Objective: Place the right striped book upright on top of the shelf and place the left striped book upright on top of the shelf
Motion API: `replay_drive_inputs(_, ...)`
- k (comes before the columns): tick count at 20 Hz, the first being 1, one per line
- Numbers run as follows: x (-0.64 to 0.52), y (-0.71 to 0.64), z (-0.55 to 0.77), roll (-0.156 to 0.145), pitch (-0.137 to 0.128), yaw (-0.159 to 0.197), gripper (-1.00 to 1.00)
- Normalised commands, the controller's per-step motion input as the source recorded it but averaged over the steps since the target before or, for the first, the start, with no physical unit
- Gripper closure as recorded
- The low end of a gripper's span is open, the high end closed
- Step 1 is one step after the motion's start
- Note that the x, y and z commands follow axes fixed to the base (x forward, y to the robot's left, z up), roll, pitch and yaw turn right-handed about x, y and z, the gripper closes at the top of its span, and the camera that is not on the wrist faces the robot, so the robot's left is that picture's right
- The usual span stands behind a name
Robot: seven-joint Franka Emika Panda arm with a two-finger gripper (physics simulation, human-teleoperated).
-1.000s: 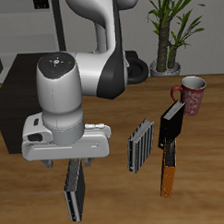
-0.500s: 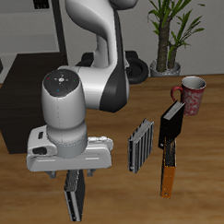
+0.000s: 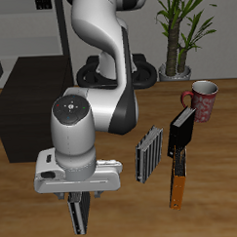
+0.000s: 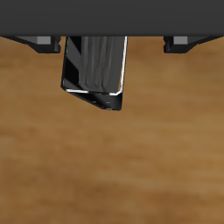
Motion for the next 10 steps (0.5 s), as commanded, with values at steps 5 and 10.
replay_drive_inputs(5,0.00,0.02,-0.11,0.012,0.019,-0.012,1.00)
replay_drive_inputs(10,-0.11,0.04,0.23,0.000,-0.014,-0.040,1.00)
